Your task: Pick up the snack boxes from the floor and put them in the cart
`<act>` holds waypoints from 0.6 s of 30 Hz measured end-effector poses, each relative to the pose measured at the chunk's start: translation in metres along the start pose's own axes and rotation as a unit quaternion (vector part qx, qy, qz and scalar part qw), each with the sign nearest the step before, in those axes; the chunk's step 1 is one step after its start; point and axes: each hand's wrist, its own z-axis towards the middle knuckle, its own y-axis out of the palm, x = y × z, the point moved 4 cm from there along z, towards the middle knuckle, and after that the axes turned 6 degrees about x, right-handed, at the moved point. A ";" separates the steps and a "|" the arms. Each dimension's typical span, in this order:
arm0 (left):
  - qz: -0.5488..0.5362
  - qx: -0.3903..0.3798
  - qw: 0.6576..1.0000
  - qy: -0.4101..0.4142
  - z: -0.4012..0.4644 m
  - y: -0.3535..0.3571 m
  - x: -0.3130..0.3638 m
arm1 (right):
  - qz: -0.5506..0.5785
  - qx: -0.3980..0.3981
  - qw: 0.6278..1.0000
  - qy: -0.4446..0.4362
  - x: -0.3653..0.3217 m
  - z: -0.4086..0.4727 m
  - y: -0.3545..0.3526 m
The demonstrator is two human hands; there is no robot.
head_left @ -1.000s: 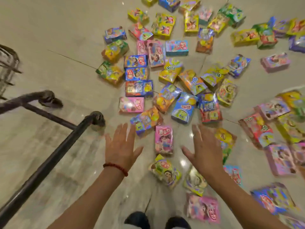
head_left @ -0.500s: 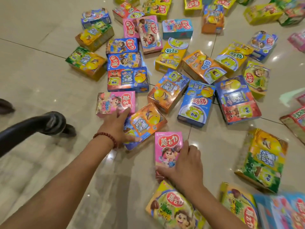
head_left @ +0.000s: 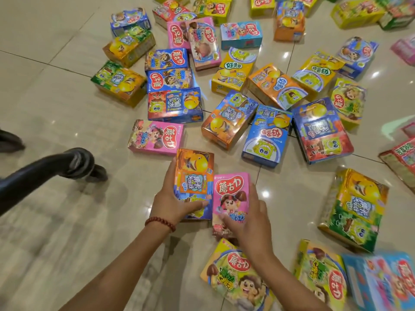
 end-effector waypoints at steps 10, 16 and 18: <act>-0.125 0.056 0.990 -0.007 -0.086 -0.066 0.124 | 0.026 0.015 0.997 -0.075 -0.103 -0.034 -0.138; -0.155 0.039 0.987 0.004 -0.149 -0.123 0.250 | 0.055 0.004 0.995 -0.088 -0.205 -0.077 -0.241; -0.161 0.039 0.986 0.010 -0.167 -0.144 0.290 | 0.067 -0.004 0.993 -0.099 -0.243 -0.091 -0.275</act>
